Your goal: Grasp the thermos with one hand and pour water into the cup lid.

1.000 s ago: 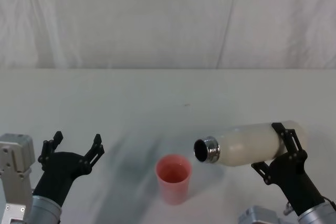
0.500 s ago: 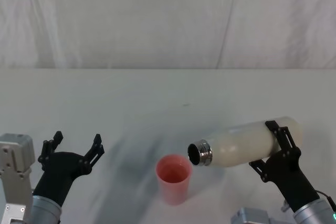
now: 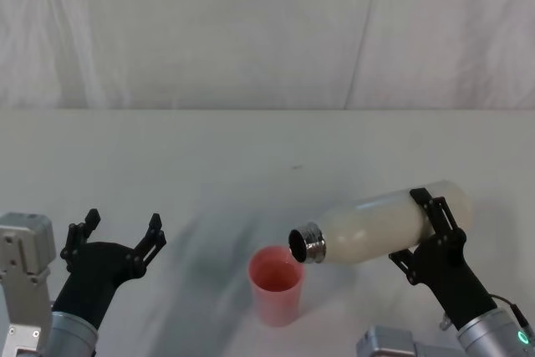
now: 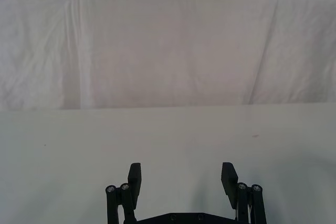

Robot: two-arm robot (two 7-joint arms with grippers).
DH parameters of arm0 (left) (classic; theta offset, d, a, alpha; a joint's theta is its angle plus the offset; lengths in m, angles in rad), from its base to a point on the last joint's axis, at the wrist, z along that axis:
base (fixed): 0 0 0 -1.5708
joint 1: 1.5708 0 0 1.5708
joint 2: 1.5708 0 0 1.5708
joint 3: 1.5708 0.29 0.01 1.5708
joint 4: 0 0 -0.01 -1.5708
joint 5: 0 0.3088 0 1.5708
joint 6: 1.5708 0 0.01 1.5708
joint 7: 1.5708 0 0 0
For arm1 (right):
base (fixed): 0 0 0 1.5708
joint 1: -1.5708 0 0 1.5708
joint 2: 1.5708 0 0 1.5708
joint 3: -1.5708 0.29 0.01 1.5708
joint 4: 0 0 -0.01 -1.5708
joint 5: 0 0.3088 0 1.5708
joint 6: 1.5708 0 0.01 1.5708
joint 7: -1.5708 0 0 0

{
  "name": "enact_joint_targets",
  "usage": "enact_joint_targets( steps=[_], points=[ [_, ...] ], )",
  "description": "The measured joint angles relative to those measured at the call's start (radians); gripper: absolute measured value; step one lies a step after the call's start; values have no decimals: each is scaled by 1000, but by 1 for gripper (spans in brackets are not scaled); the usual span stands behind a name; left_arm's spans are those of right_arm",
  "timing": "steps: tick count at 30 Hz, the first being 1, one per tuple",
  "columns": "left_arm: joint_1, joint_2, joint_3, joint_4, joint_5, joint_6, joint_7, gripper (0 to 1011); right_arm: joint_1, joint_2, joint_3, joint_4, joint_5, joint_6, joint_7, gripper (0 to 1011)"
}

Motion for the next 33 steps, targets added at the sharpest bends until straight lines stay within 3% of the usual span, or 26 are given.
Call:
enact_joint_targets(
  steps=[33],
  points=[
    [0,0,0,0,0,0,0,1001,68,10,-52,40,-34,29,-4,960]
  ],
)
